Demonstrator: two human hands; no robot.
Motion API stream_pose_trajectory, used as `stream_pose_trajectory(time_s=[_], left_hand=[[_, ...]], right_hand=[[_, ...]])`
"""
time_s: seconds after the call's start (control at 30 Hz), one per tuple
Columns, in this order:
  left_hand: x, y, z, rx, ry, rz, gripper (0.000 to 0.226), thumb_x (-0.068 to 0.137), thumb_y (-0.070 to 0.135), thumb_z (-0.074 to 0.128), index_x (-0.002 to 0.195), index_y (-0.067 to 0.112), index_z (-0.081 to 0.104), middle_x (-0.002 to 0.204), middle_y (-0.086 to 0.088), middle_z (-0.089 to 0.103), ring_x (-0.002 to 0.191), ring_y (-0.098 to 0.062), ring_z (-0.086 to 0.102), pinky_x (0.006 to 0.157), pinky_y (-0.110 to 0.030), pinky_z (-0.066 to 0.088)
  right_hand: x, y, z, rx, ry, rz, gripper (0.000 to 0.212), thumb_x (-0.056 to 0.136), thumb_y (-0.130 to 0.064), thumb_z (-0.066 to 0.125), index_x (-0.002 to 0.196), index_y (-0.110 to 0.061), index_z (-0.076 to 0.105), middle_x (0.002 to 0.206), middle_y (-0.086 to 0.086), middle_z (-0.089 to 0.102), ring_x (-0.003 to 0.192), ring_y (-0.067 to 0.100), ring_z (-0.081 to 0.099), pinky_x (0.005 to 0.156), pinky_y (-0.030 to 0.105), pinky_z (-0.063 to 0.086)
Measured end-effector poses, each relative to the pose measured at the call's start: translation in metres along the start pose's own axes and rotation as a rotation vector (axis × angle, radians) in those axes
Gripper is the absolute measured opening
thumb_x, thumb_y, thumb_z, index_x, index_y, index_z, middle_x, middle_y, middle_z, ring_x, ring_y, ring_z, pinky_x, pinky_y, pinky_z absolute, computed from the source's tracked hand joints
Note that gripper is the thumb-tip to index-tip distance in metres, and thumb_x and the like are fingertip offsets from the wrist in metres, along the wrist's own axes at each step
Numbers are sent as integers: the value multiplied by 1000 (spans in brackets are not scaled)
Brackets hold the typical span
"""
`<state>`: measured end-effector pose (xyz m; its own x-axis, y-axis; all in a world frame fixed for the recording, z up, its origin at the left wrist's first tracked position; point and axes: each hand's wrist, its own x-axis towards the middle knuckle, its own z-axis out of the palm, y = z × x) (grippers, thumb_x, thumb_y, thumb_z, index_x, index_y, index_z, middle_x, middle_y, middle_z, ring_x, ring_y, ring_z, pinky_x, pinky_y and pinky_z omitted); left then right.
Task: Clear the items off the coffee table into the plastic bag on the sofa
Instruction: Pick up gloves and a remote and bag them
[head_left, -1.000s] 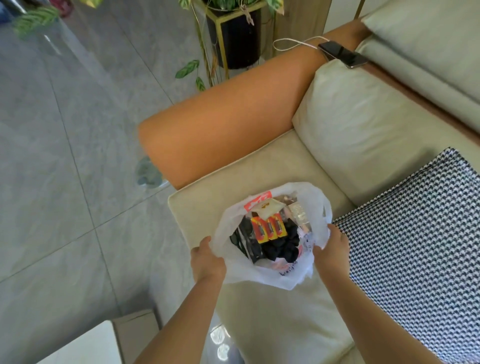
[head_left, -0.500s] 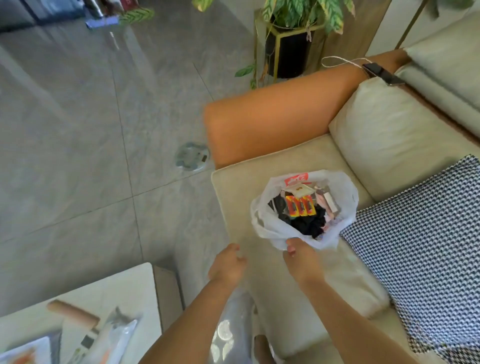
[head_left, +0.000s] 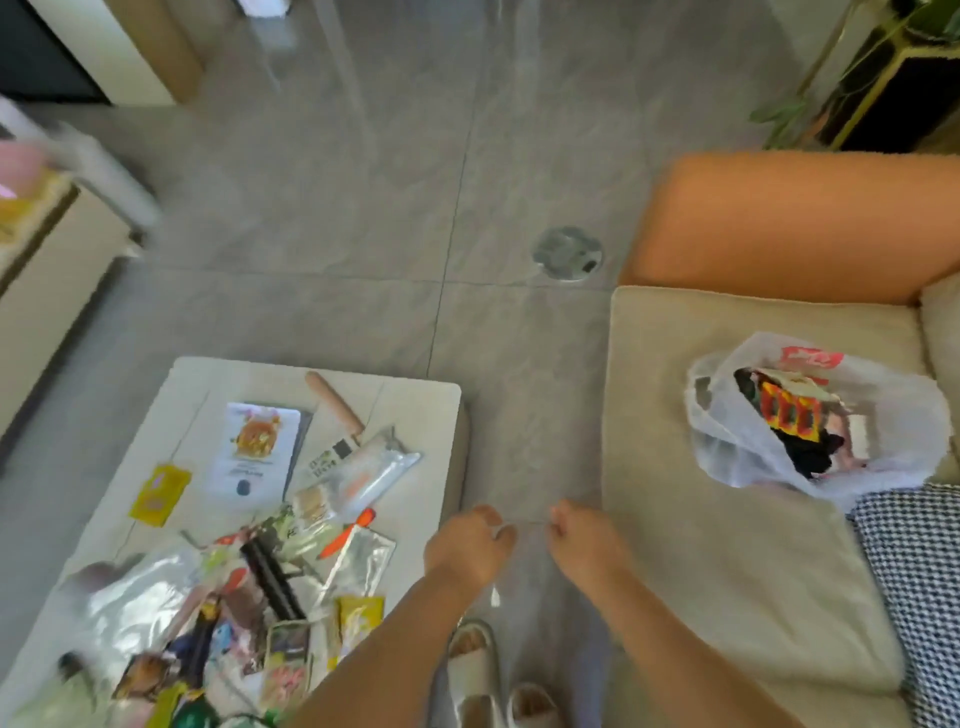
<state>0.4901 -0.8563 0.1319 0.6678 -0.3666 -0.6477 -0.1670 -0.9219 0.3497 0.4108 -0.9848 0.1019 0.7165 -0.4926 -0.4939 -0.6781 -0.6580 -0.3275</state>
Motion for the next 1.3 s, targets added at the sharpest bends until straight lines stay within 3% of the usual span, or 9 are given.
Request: stream_pose_trajectory(time_s=[0.17,0.37,0.6,0.8,0.93,1.07,1.3], left_hand=[[-37,-60,21,-163,32,-189,36,91,39,40,106,18,63,115,-5,65,112,-25,58,93,-32,48],[-96,-138,49,-301,57,-408,34,90,48,46,112,27,61,117,-1,64,111,-22,59,90,-30,45],[-171,-215,81,-440,120,-594,39,96,44,40,124,24,56,127,0,59,118,-20,53,98,-30,41],[-231,-273,111,-574,176,-720,39,95,45,40,127,27,55,128,2,59,116,-17,56,91,-29,45],[-269,-310,142,-673,193,-803,37,93,44,42,121,26,58,123,6,60,111,-16,57,87,-25,45],[-300,-356,170,-716,189,-860,32,95,37,42,117,23,61,116,2,64,104,-17,60,84,-25,49],[-335,-444,225,-890,247,-952,32,94,39,47,119,23,59,118,1,63,102,-18,61,88,-28,52]], right_hand=[[-10,-25,48,-80,-118,-177,22,90,-29,45,96,-14,60,105,9,67,102,27,62,82,31,48],[-43,-63,97,-141,-240,-373,26,92,-31,43,104,-17,61,109,7,66,104,25,61,80,29,45],[-100,-106,143,-245,-354,-526,25,94,-30,39,107,-21,59,110,-1,64,103,20,59,77,26,44],[-152,-150,191,-361,-449,-683,29,96,-31,39,115,-20,57,113,-1,61,109,19,57,81,29,44],[-194,-171,232,-438,-513,-735,20,95,-32,40,102,-22,56,103,0,61,97,17,58,79,30,46],[-233,-183,275,-462,-552,-773,32,97,-32,41,124,-21,53,123,-3,60,113,15,57,87,27,45],[-273,-197,353,-519,-588,-776,31,97,-32,43,124,-21,54,127,-6,59,116,12,56,91,26,47]])
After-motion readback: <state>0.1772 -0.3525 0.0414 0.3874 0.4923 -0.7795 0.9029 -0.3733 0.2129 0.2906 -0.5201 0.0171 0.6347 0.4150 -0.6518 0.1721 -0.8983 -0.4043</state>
